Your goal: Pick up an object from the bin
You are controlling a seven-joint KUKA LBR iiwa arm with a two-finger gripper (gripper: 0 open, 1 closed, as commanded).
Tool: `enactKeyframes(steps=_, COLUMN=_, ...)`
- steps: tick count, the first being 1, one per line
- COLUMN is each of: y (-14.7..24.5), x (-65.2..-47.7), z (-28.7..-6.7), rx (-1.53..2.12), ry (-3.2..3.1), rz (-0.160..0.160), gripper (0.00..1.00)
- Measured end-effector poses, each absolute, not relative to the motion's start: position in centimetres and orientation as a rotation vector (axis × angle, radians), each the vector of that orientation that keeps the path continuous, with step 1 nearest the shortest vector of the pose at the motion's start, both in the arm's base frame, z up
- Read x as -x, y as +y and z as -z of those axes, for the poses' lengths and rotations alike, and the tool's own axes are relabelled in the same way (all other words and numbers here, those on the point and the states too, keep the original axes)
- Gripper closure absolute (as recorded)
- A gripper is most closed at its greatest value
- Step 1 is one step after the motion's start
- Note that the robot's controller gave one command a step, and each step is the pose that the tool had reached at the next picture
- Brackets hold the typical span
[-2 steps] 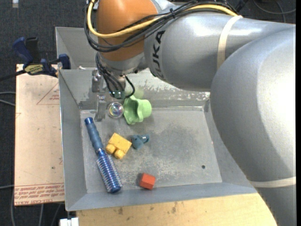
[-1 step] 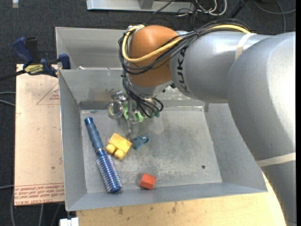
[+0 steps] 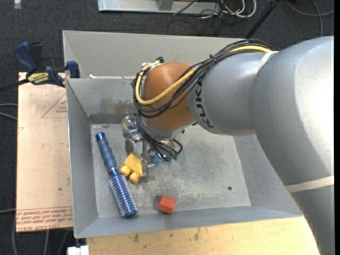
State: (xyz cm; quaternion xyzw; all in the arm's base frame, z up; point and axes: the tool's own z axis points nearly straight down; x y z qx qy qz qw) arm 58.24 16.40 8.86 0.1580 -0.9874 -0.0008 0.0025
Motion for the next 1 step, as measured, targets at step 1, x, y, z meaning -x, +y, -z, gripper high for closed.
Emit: enactKeyframes(steps=1, y=14.8, x=-52.19, z=-6.88, rx=-0.892, ry=-3.009, rz=0.002, gripper=0.0)
